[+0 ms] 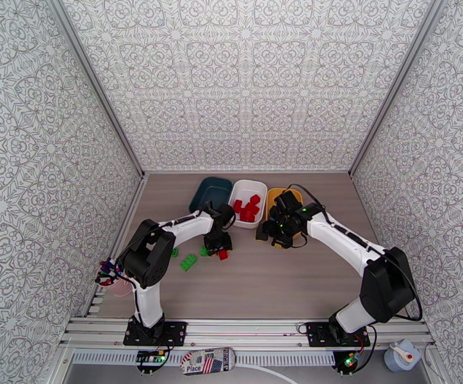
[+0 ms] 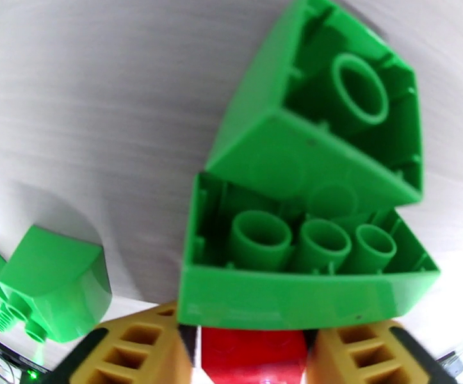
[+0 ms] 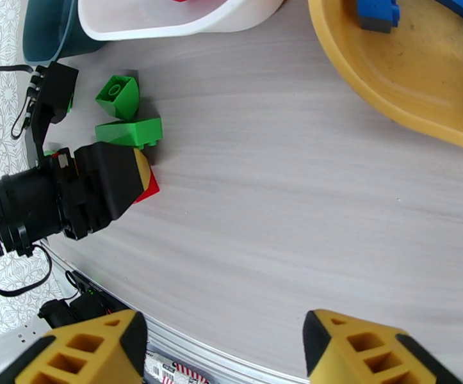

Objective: Sort the legos into containers by color

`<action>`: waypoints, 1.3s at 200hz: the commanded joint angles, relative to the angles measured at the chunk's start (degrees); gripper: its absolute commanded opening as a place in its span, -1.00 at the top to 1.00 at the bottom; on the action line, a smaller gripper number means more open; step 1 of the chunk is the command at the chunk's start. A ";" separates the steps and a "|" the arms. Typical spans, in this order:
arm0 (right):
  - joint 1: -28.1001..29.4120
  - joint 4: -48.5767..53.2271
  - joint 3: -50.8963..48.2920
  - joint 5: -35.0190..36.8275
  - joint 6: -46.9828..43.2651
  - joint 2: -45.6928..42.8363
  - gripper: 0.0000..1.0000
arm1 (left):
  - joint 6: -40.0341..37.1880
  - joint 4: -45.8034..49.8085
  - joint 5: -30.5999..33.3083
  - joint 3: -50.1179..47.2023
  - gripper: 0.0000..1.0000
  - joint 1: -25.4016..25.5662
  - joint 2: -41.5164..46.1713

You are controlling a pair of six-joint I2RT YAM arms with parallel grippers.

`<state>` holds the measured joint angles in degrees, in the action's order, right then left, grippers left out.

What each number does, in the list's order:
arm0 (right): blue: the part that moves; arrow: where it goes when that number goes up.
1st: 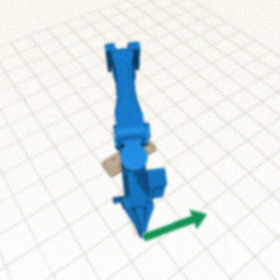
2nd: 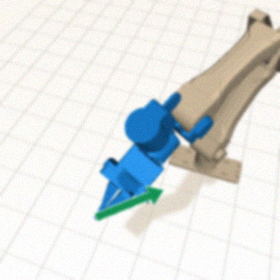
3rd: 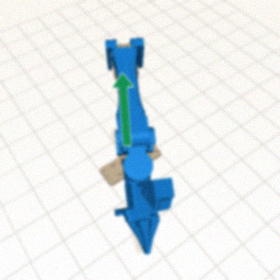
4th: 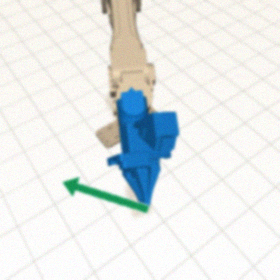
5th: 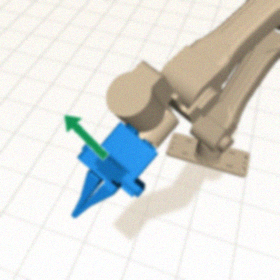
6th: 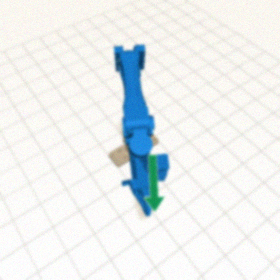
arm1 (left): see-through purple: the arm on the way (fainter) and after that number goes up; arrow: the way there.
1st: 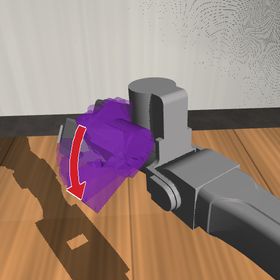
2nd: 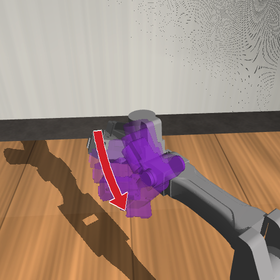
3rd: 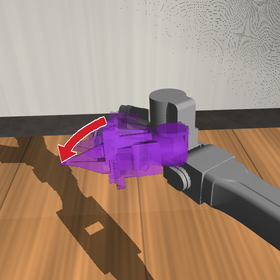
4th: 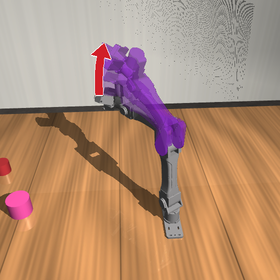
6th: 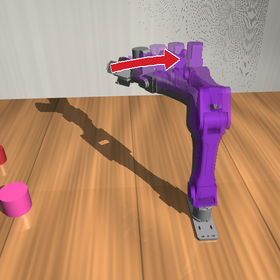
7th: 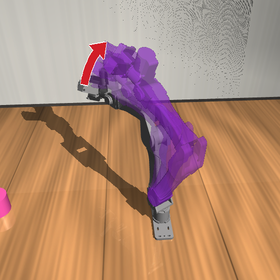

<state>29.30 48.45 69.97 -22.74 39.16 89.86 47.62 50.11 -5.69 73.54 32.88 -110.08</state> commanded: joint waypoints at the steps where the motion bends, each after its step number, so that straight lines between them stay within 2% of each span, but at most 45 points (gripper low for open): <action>1: -0.18 0.20 1.22 0.90 -0.11 0.40 -0.33 | -0.94 0.85 0.01 1.26 0.19 0.07 0.51; 33: -1.26 0.24 0.65 1.30 -0.07 0.31 -0.33 | -0.69 0.57 -2.07 0.60 0.27 1.17 3.78; 88: -3.60 0.24 0.36 1.30 0.03 -0.10 -0.33 | -1.10 -4.31 -7.17 3.06 0.28 1.12 10.04; 117: -4.17 0.49 0.18 1.69 0.30 -1.17 -0.34 | -2.05 -4.90 -8.19 9.43 0.27 -1.22 8.53; 122: -4.32 0.62 0.08 1.84 0.31 -1.46 -0.34 | -2.16 -5.08 -9.96 10.59 0.26 -1.76 8.09; 155: -4.86 1.11 -1.14 2.58 0.66 -3.67 -0.34 | -2.53 -5.55 -12.51 19.94 0.25 -5.50 2.43; 186: -5.11 1.46 -2.25 3.23 1.09 -5.51 -0.36 | -2.29 -5.39 -14.72 30.11 0.01 -7.63 -4.12; 221: -5.09 1.65 -2.74 3.45 1.36 -6.93 -0.46 | -3.38 -2.08 -14.83 39.00 -0.53 -8.04 -8.65; 260: -4.98 0.78 -2.64 2.17 1.51 -6.25 -0.48 | -5.97 0.38 -10.96 35.77 -0.61 -8.06 -3.93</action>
<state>24.64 48.95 67.94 -20.23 39.88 83.94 44.36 46.83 -18.72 110.76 24.86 -118.26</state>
